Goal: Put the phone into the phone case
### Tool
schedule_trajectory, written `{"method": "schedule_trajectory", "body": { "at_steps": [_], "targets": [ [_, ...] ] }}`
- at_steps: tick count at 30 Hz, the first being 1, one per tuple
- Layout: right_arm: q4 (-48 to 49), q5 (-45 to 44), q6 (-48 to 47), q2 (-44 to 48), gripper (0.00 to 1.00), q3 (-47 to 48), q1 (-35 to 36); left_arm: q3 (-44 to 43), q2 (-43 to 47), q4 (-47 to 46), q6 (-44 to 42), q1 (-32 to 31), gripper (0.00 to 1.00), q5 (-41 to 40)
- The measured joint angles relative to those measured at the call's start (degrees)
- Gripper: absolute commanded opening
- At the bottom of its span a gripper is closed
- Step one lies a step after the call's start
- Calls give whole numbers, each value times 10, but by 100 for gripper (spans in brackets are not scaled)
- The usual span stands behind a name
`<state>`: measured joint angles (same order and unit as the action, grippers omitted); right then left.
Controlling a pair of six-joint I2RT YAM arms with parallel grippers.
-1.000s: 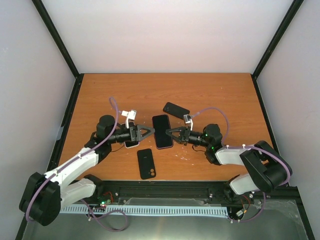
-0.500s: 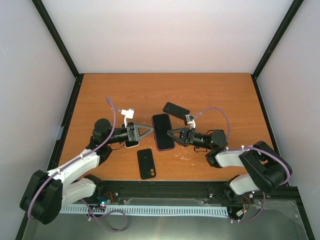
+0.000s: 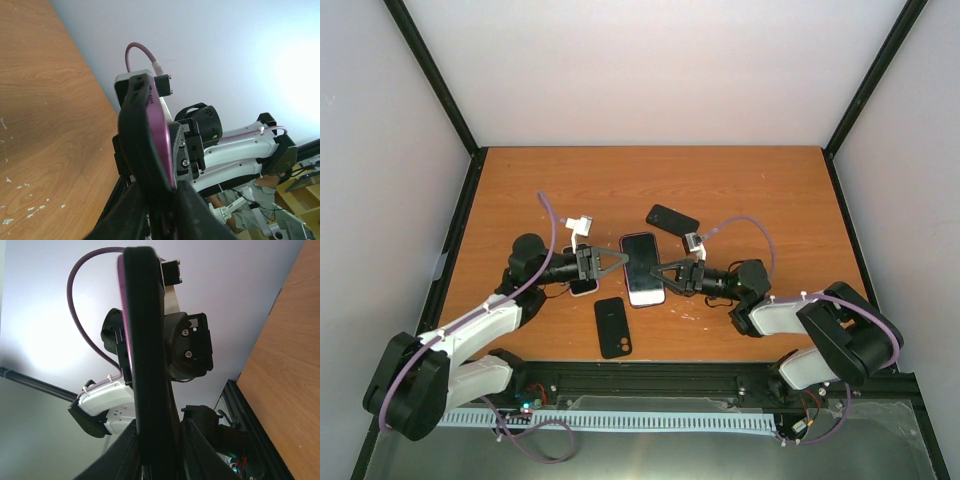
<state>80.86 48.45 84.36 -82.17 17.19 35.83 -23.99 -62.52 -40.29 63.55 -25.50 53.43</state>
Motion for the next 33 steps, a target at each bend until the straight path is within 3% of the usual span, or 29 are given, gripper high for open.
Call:
{"method": "schedule_trajectory", "body": {
  "at_steps": [10, 11, 14, 18, 23, 29, 33],
  "targets": [
    [-52, -6, -23, 0, 17, 0, -1, -39, 0, 137, -54, 0, 2, -12],
    [-55, -7, -26, 0, 16, 0, 0, -41, 0, 146, -56, 0, 4, -13],
    [-60, -9, -33, 0, 13, 0, 0, -43, 0, 164, -56, 0, 28, -12],
    [-60, -22, -24, 3, 12, 0, 4, -40, 1, 164, -55, 0, 46, -13],
    [-61, -49, -14, 12, 12, 1, 4, -15, 6, 135, -34, 0, 50, 3],
    [-78, -73, -8, 17, 12, 13, 6, -10, -2, 126, -21, -2, 43, 21],
    [-96, -80, -10, 17, 13, 24, 6, -10, -2, 120, -14, -4, 18, 28]
  ]
}}
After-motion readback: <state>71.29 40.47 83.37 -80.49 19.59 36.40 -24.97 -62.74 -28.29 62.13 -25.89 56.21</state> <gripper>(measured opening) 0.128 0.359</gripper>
